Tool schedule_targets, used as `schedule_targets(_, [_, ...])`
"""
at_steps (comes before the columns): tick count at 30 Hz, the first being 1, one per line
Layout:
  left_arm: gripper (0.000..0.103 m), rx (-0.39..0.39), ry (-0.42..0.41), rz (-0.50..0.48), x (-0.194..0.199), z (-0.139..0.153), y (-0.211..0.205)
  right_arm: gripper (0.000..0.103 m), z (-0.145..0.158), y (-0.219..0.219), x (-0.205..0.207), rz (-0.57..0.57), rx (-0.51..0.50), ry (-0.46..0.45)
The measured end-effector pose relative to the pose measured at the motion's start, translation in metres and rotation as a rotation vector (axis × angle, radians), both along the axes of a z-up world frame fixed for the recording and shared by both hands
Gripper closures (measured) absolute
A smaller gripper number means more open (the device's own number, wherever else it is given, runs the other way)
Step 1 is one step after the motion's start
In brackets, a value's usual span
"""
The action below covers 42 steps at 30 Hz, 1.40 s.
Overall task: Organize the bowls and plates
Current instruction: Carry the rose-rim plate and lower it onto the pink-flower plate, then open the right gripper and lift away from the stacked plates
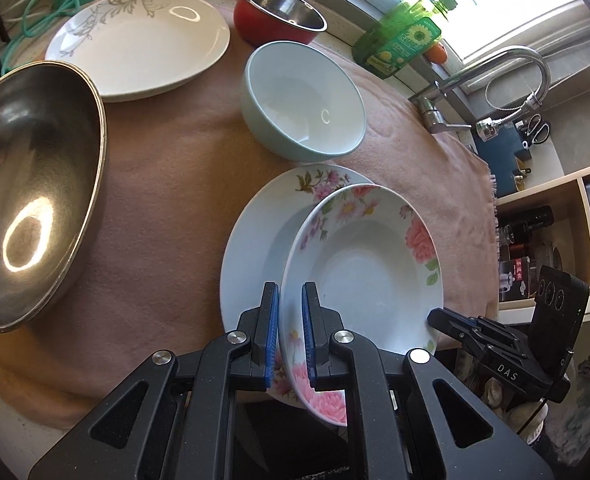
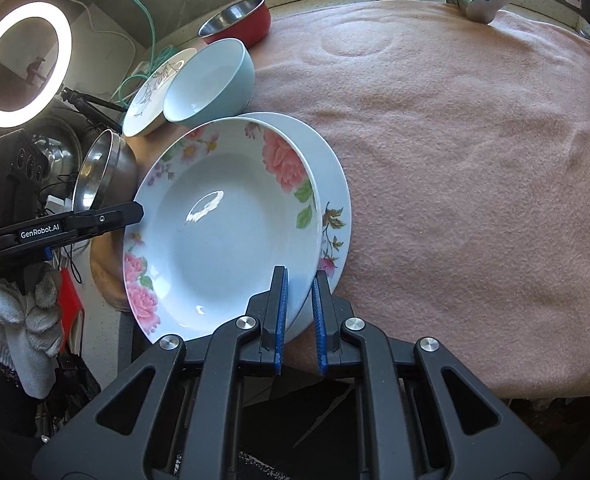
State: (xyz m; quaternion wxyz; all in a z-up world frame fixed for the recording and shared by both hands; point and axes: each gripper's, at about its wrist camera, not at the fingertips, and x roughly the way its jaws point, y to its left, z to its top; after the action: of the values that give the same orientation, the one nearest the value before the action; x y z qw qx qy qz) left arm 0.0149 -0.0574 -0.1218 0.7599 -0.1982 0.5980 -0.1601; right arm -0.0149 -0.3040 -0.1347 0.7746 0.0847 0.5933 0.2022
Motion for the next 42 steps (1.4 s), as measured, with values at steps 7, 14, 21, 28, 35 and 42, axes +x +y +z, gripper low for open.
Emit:
schedule_targets(7, [0.093,0.006,0.015,0.014,0.001,-0.011,0.003,0.091,-0.008,0.006,0.008,0.002,-0.029,0.002])
schedule_targets(14, [0.093,0.012,0.024,0.013,0.003,-0.016,0.004,0.091,-0.011,0.009,0.013,0.003,-0.041,-0.002])
schedule_targets(21, [0.093,0.014,0.033,0.016,0.003,-0.019,0.004,0.091,-0.011,0.013,0.015,0.008,-0.056,-0.010])
schedule_targets(28, [0.093,0.020,0.028,0.024,0.005,-0.019,0.003,0.087,-0.011,0.018,0.016,0.017,-0.078,-0.018])
schedule_targets(35, [0.093,0.028,0.028,0.013,0.004,-0.018,0.001,0.076,-0.009,0.024,0.017,0.036,-0.106,-0.031])
schedule_targets(42, [0.088,0.020,0.019,0.012,0.002,-0.014,0.002,0.054,0.006,0.020,0.016,0.011,-0.115,-0.074])
